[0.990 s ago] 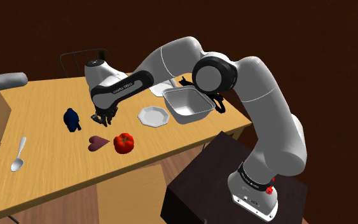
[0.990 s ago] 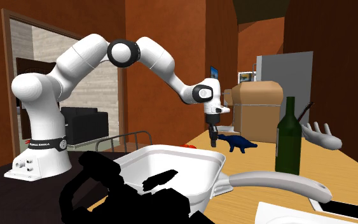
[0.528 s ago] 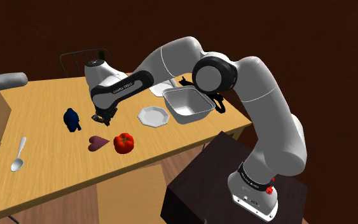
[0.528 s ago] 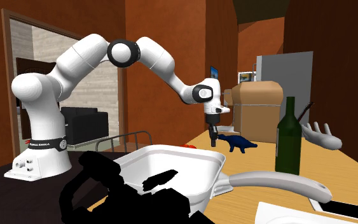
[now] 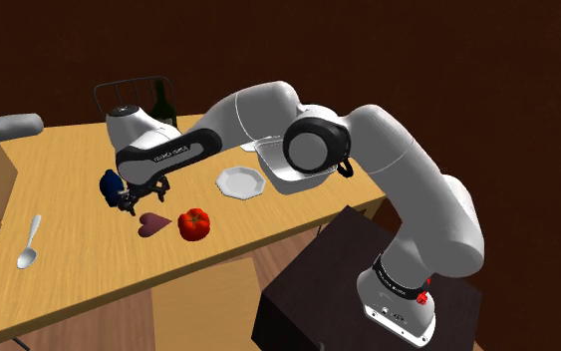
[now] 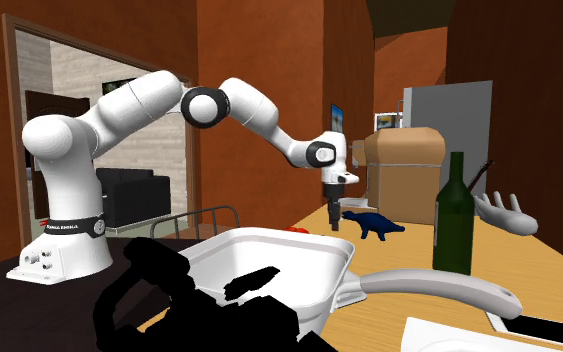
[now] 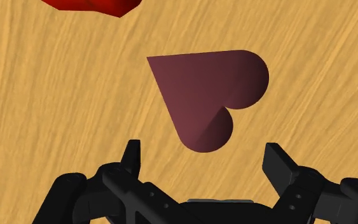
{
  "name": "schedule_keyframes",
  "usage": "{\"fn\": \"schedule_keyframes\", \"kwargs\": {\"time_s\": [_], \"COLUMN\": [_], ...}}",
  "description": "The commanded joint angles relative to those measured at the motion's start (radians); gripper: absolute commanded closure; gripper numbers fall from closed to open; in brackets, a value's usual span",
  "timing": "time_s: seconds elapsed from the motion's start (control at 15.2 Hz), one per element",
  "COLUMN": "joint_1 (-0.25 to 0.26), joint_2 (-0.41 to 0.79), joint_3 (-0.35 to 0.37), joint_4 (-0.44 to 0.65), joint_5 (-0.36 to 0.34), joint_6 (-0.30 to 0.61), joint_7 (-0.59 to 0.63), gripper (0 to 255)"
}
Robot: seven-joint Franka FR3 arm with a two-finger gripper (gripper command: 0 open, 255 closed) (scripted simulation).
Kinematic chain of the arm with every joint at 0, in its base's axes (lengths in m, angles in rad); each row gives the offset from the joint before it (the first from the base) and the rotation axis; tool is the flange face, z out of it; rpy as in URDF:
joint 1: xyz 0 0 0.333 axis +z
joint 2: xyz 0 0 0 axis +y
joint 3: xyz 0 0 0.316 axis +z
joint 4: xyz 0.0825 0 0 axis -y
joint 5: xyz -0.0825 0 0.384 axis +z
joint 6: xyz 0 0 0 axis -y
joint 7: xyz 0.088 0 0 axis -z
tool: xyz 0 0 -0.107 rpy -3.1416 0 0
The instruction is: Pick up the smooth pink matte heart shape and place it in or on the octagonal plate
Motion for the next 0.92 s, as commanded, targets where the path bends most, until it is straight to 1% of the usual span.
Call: {"fn": "schedule_keyframes", "kwargs": {"time_s": [0.0, 0.46, 0.86], "joint_1": [0.015, 0.023, 0.023], "joint_2": [0.035, 0.104, 0.104], "joint_3": [0.0, -0.007, -0.007], "joint_4": [0.041, 0.076, 0.076], "joint_5": [0.004, -0.002, -0.002], "joint_6": [-0.008, 0.027, 0.027], "joint_7": [0.015, 0.015, 0.015], "gripper": [0, 0, 0]}}
